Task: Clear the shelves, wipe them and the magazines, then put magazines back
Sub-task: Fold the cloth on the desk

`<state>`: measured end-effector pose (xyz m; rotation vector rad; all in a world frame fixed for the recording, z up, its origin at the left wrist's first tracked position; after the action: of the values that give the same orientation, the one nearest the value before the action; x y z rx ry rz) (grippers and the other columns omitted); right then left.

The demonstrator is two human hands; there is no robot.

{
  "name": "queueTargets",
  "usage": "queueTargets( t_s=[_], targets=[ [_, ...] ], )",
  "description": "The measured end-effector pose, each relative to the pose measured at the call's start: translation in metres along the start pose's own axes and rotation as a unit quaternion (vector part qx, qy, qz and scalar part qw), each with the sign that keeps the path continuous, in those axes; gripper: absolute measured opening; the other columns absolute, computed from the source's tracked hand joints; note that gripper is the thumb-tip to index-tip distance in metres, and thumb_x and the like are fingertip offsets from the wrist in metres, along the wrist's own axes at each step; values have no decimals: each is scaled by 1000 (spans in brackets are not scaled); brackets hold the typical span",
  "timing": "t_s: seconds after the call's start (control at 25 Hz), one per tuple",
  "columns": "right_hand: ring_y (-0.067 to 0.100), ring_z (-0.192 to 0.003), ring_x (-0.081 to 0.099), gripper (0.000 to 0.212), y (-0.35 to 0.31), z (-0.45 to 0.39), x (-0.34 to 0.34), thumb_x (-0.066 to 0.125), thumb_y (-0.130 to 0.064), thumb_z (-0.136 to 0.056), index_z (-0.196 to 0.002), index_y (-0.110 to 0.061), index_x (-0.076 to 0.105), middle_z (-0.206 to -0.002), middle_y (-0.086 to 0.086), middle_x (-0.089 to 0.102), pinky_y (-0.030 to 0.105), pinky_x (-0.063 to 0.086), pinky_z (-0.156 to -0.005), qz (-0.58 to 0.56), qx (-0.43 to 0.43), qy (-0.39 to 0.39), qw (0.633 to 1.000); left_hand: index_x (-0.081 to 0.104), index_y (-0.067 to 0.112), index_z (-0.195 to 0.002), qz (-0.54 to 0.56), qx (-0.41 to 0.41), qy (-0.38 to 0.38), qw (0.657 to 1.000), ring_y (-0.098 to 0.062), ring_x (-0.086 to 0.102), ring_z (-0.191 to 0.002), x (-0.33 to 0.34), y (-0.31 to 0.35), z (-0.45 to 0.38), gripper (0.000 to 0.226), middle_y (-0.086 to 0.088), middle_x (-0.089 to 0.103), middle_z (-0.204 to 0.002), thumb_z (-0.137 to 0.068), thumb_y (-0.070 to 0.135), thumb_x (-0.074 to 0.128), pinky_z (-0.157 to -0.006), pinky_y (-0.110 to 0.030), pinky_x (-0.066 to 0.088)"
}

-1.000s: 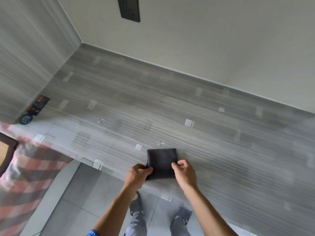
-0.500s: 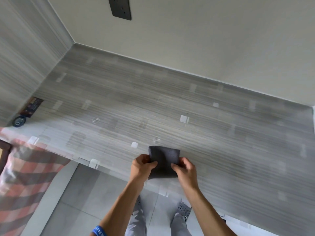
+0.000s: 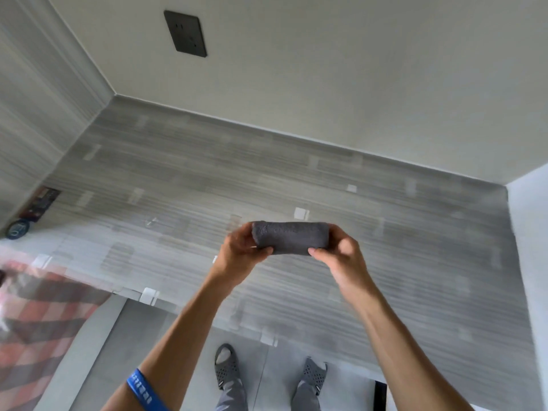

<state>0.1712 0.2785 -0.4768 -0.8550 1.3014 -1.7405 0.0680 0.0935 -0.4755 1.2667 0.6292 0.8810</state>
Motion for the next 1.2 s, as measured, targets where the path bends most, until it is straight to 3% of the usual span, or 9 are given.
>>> queueTargets(
  t_s=[0.16, 0.24, 0.4, 0.56, 0.72, 0.88, 0.96, 1.08, 1.2],
  targets=[
    [4, -74, 65, 21, 94, 51, -21, 70, 7, -84, -86, -13, 69, -78, -8, 74, 29, 49, -76, 96, 124, 23, 987, 62, 26, -65, -171, -124, 19, 977, -2, 51, -56, 10, -88, 47, 13, 12, 59, -55, -70, 16, 68, -60, -29, 42],
    [6, -64, 55, 25, 134, 70, -27, 72, 1, -87, -73, -17, 61, -62, -14, 63, 27, 43, -65, 155, 154, 64, 974, 55, 23, -56, -234, -209, 24, 949, -9, 48, -53, 16, -126, 63, 24, 9, 52, -51, -77, 25, 67, -58, -32, 38],
    [13, -62, 50, 19, 148, 66, -24, 73, -14, -89, -77, -17, 59, -64, -8, 56, 29, 39, -63, 215, 131, 121, 960, 61, 15, -68, -294, -219, 85, 926, -22, 58, -62, 25, -140, 62, 23, -2, 60, -63, -90, 22, 63, -58, -31, 43],
    [22, -80, 59, 15, 143, 53, -14, 76, -23, -87, -89, -10, 68, -89, 4, 63, 31, 42, -72, 328, 107, 134, 929, 66, 7, -87, -364, -265, 146, 881, -31, 56, -91, 34, -136, 67, 14, -8, 54, -100, -81, 15, 56, -87, -41, 49],
    [22, -77, 57, 23, 147, 55, -8, 75, -20, -86, -75, -15, 56, -84, 1, 60, 29, 38, -67, 333, 139, 141, 922, 61, 10, -80, -290, -308, 170, 890, -28, 59, -83, 46, -131, 76, 25, -8, 60, -87, -80, 33, 71, -76, -37, 49],
    [21, -76, 60, 18, 142, 58, -19, 78, -9, -83, -75, -14, 63, -74, 0, 65, 23, 44, -62, 138, 202, 140, 959, 63, 5, -82, -46, -376, 238, 894, -23, 61, -72, 47, -119, 72, 16, -13, 67, -80, -75, 5, 77, -62, -30, 48],
    [24, -80, 62, 16, 130, 63, -27, 78, -8, -82, -83, -15, 63, -82, 4, 68, 28, 47, -65, 42, 214, 210, 953, 57, 9, -88, 107, -367, 235, 894, -24, 60, -77, 51, -107, 67, 25, -16, 65, -87, -75, -8, 71, -65, -34, 48],
    [27, -95, 65, 30, 113, 90, -40, 75, -28, -88, -109, -16, 59, -107, 10, 67, 39, 54, -78, -171, 306, 302, 886, 57, 13, -111, 211, -328, 193, 900, -29, 62, -92, 71, -86, 52, 43, -15, 67, -98, -77, -13, 62, -75, -40, 51],
    [34, -118, 61, 46, 88, 117, -38, 58, -43, -96, -126, -9, 55, -125, 18, 66, 50, 45, -104, -430, 338, 175, 818, 59, 11, -122, 234, -322, 116, 910, -30, 64, -97, 111, -75, 37, 50, -15, 69, -103, -77, -10, 63, -77, -41, 51]
  ],
)
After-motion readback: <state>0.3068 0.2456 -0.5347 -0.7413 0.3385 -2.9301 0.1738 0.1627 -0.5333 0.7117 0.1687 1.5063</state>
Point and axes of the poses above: each hand's wrist, its own z-axis away from the middle knuckle, its own x-axis out of the palm, y = z × x, the point moved 2 cm from there along -z, towards the middle knuckle
